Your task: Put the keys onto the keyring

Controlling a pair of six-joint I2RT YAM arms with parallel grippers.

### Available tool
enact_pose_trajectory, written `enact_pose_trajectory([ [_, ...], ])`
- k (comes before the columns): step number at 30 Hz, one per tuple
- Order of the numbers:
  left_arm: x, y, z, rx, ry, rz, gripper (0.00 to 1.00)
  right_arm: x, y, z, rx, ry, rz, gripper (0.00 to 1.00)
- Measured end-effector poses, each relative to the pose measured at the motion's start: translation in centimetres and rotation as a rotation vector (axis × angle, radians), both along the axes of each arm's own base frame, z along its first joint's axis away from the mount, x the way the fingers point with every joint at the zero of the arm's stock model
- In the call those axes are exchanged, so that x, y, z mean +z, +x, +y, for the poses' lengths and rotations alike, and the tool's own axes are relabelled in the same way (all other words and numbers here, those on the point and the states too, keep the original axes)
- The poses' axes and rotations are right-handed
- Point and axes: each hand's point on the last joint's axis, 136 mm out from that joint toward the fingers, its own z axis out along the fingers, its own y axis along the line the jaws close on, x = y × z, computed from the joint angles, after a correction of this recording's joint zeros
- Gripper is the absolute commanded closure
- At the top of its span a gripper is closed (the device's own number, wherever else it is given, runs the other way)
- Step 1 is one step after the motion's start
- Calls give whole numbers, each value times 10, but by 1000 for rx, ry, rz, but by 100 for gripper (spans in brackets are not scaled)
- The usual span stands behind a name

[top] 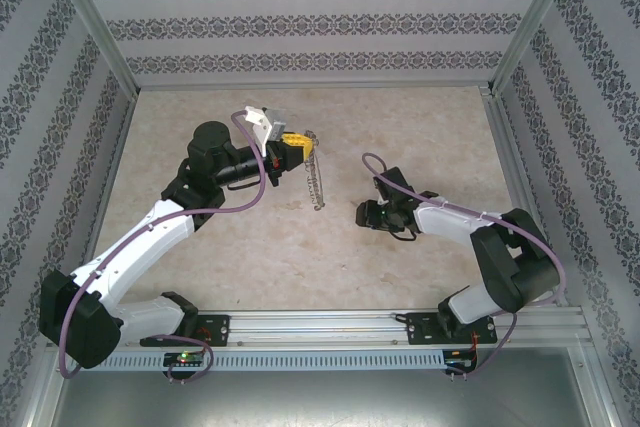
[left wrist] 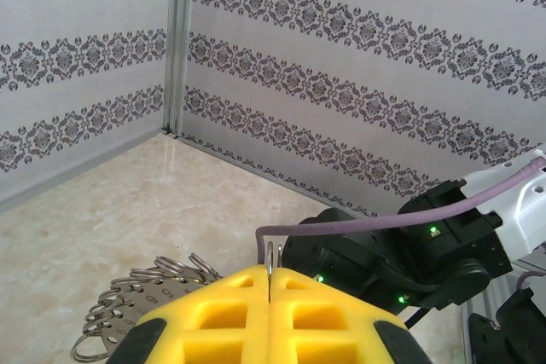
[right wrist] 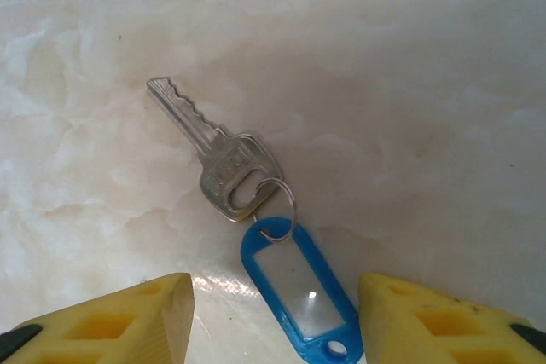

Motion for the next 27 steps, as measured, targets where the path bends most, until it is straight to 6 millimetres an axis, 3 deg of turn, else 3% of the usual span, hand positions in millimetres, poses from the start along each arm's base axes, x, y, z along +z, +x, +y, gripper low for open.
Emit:
enact_pose_trajectory([
  [2, -1, 0, 0, 1, 0, 1, 100, 0, -1, 14, 28, 7, -4, 48],
  [7, -2, 0, 0, 2, -1, 3, 100, 9, -19, 74, 165, 153, 13, 49],
  [9, 0, 0, 1, 3, -2, 0, 100, 17, -24, 87, 189, 205, 15, 50],
  [13, 3, -2, 2, 3, -7, -8, 100, 38, -10, 75, 126, 244, -30, 54],
  [18, 5, -4, 3, 3, -10, -15, 100, 61, 8, 37, -18, 212, -109, 60],
  [21, 5, -4, 3, 4, -10, -15, 100, 56, 11, 17, -98, 167, -110, 62],
  [27, 5, -4, 3, 3, -9, -15, 100, 34, 4, 1, -125, 78, -64, 63],
])
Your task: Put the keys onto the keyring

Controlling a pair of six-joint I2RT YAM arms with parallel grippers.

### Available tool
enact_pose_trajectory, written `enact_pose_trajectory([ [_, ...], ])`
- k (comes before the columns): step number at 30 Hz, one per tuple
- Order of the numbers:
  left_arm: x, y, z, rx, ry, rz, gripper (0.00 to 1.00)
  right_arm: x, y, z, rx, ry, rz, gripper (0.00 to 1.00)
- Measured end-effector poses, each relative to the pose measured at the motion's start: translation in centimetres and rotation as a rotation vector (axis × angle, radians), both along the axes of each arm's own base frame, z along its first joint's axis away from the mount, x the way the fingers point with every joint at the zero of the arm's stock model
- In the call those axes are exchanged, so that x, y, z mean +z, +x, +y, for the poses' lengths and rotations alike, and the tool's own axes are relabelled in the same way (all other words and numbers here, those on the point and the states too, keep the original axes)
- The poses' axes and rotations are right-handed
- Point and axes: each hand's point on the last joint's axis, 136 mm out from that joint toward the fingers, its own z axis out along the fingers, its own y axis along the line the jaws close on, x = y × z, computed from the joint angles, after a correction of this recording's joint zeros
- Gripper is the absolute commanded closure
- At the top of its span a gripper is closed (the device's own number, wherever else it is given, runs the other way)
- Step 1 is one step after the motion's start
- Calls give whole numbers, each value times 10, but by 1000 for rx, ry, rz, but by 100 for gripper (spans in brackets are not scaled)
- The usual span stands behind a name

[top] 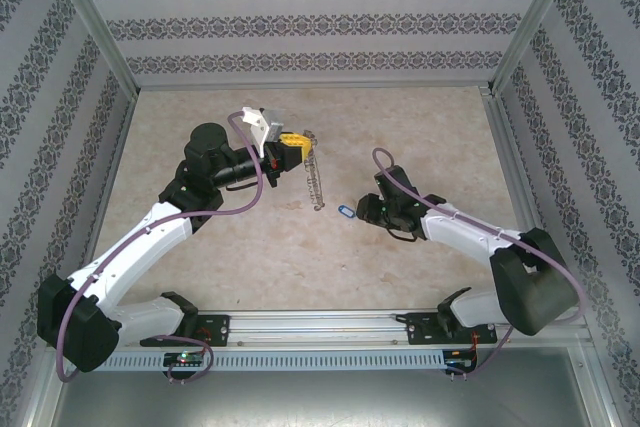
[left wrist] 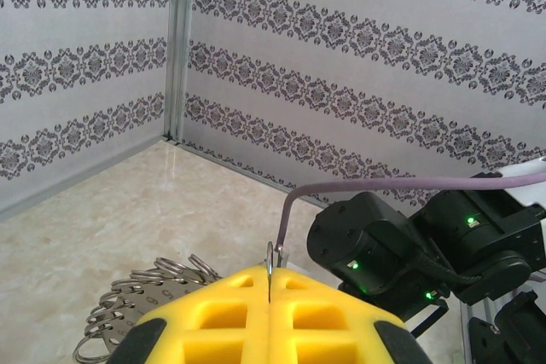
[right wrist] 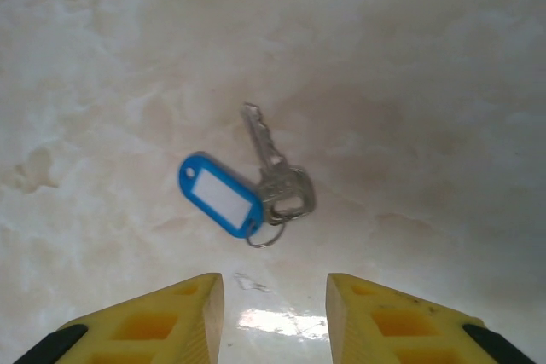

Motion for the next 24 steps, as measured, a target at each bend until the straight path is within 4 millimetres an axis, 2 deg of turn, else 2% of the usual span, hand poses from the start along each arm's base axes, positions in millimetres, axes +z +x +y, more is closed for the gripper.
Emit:
enact_pose_trajectory([
  [6, 0, 0, 0, 0, 0, 0, 100, -19, -3, -2, 40, -60, 57, 63],
  [10, 0, 0, 0, 0, 0, 0, 100, -21, 3, 4, 75, -73, 55, 63],
  [18, 0, 0, 0, 0, 0, 0, 100, -5, 45, 36, 139, -34, -2, 61],
  [24, 0, 0, 0, 0, 0, 0, 100, -24, 65, 54, 162, -18, 35, 62],
])
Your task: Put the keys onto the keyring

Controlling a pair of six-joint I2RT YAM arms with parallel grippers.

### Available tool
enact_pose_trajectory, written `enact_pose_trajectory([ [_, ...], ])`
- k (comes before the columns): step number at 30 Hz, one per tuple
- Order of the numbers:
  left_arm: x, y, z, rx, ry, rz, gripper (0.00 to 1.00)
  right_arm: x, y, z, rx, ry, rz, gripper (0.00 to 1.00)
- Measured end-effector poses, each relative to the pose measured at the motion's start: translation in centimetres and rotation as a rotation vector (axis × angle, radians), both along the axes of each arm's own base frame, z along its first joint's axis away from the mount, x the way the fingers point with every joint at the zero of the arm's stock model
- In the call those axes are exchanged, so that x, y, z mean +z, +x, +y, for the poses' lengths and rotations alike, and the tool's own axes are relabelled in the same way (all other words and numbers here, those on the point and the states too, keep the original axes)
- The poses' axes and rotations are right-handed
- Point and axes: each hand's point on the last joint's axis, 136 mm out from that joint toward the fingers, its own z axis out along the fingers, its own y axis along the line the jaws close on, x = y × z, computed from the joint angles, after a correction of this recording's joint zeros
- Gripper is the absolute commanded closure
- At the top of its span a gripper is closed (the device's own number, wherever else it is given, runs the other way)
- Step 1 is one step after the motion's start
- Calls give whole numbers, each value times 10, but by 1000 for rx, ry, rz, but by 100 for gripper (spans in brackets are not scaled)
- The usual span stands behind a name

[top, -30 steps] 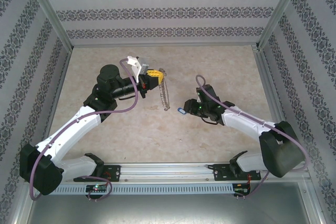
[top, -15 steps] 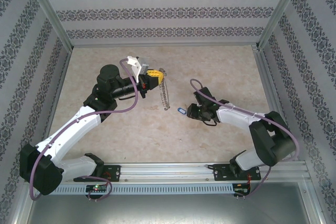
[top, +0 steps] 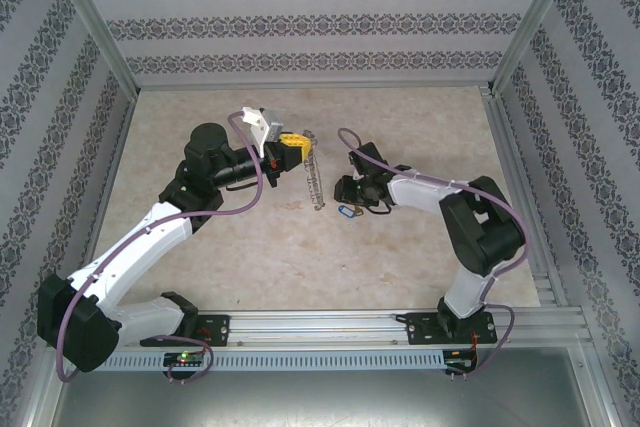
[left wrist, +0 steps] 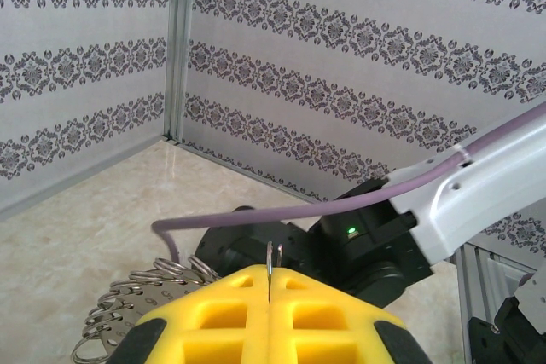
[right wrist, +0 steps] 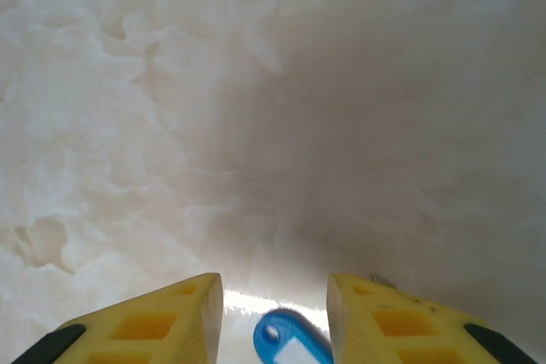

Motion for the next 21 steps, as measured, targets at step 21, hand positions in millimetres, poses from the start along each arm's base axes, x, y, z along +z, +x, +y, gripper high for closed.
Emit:
enact_pose_trajectory([
  [21, 3, -2, 1, 1, -4, -8, 100, -11, -57, -38, -35, 1, 43, 62],
])
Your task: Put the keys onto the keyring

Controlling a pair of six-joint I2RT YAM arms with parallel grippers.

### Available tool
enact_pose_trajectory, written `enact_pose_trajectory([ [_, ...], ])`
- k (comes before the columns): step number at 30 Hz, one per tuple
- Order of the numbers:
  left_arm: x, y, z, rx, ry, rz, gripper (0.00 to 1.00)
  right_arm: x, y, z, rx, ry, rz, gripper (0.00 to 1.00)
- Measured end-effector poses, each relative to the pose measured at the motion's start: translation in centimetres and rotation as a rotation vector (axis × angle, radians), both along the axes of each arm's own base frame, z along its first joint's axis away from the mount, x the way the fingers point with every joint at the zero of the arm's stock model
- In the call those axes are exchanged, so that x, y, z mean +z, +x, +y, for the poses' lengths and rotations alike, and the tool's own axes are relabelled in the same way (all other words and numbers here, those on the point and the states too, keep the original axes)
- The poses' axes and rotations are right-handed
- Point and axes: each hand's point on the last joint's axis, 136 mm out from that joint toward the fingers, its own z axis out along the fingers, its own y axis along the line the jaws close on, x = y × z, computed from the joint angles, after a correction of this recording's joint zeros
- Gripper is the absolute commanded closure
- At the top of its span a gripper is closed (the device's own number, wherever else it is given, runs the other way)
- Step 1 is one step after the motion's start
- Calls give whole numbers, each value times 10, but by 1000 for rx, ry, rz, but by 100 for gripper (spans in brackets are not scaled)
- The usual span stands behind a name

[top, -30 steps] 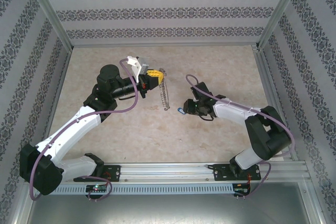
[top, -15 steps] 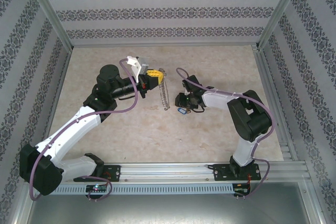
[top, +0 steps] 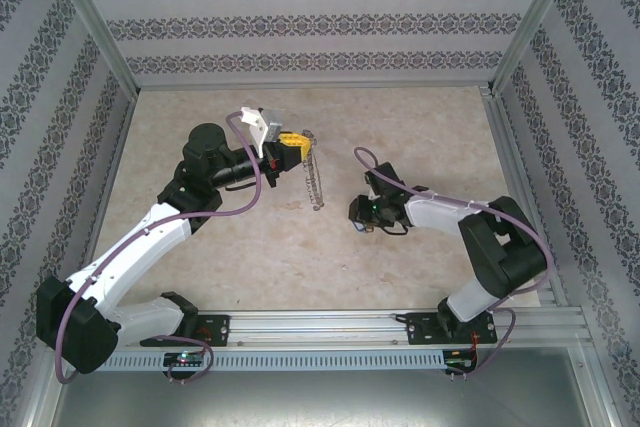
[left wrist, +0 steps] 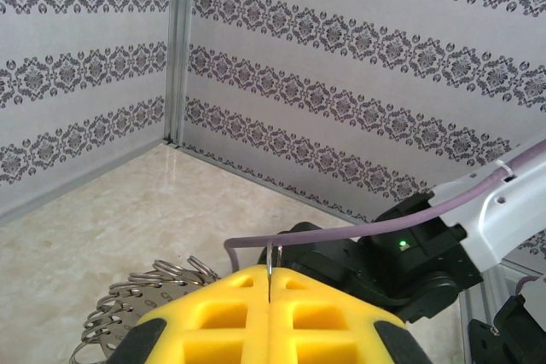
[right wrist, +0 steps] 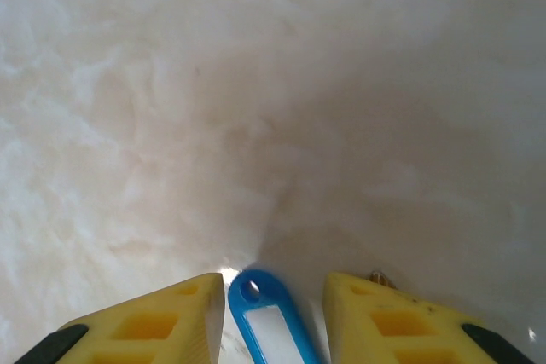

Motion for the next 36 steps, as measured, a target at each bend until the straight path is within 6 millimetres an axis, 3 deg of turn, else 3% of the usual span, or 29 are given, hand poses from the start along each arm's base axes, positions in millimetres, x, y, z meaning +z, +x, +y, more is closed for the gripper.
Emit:
enact_pose_trajectory([
  [9, -1, 0, 0, 3, 0, 0, 100, 2, -24, -12, -28, 9, 18, 62],
  [20, 0, 1, 0, 3, -2, -4, 100, -4, -30, 2, 37, -104, 49, 63],
  [28, -1, 1, 0, 6, -2, -3, 100, -9, -29, -4, 51, -257, 42, 84],
  [36, -1, 1, 1, 7, -2, -3, 100, -9, -24, -3, 52, -308, 55, 86],
])
